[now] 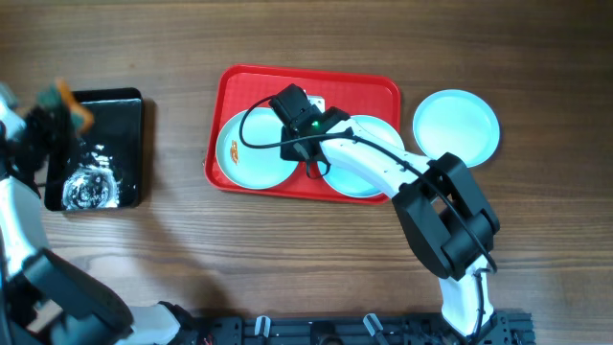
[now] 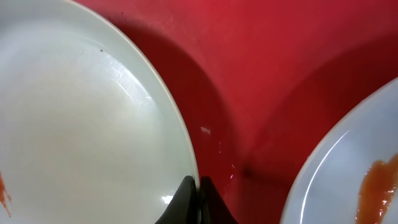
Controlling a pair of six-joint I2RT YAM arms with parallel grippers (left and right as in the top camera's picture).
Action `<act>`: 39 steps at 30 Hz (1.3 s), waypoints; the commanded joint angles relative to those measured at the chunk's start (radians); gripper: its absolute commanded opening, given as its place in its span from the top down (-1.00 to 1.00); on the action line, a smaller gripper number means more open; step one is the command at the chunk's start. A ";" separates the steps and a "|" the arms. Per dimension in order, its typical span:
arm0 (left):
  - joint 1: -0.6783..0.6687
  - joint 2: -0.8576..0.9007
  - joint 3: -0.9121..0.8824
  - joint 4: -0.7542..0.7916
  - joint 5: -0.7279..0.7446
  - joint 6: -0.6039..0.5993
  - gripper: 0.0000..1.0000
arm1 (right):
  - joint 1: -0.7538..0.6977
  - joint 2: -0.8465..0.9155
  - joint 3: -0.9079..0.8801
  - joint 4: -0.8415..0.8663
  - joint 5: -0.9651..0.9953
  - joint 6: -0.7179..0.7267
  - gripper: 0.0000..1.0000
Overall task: Clean dirty plates on tray and stack at the side
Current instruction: 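Dip and rub the sponge in the black tray's water with the left gripper, then bring the sponge to the held plate and scrub it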
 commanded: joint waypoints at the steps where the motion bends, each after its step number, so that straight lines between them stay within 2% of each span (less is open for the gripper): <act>1: -0.058 -0.104 0.024 0.068 0.394 -0.197 0.92 | 0.003 -0.011 -0.003 0.002 -0.001 0.011 0.91; 3: -0.116 -0.101 0.024 -0.050 0.381 -0.197 0.92 | -0.005 -0.011 -0.003 0.006 0.000 0.010 0.91; 6: -0.263 -0.101 0.024 -0.271 0.163 -0.184 0.92 | -0.033 -0.011 -0.004 0.006 -0.010 0.011 0.91; 7: -0.305 -0.101 0.024 -0.308 0.106 -0.143 0.92 | -0.036 -0.011 -0.005 0.007 -0.017 0.011 0.91; 8: -0.385 -0.101 0.024 -0.362 0.010 -0.049 0.92 | -0.036 -0.004 -0.005 0.009 0.006 0.009 0.91; 10: -0.476 -0.095 0.024 -0.397 -0.125 -0.015 0.92 | -0.037 0.024 -0.005 0.018 0.026 0.010 0.92; 12: -0.539 -0.080 0.024 -0.400 -0.184 -0.015 0.92 | -0.037 0.066 -0.005 0.042 -0.002 0.008 0.91; 15: -0.621 -0.037 0.024 -0.399 -0.183 -0.015 0.92 | -0.052 0.087 -0.005 0.055 -0.054 0.008 0.91; 18: -0.698 0.047 0.024 -0.374 -0.183 -0.015 0.92 | -0.056 0.087 -0.005 0.055 -0.066 0.008 0.92; 21: -0.824 0.201 0.024 -0.286 -0.183 -0.020 0.92 | -0.056 0.087 -0.005 0.052 -0.082 0.007 0.91; 28: -0.905 0.340 0.024 -0.200 -0.229 -0.023 0.92 | -0.056 0.087 -0.005 0.051 -0.078 0.007 0.91; 31: -0.911 0.385 0.024 -0.209 -0.368 -0.023 0.92 | -0.056 0.087 -0.005 0.050 -0.079 0.002 0.92; 35: -0.911 0.385 0.024 -0.230 -0.685 -0.023 0.92 | -0.056 0.087 -0.005 0.051 -0.075 -0.016 0.91; 39: -0.911 0.343 0.024 -0.230 -0.851 -0.023 0.92 | -0.056 0.087 -0.005 0.051 -0.074 -0.017 0.91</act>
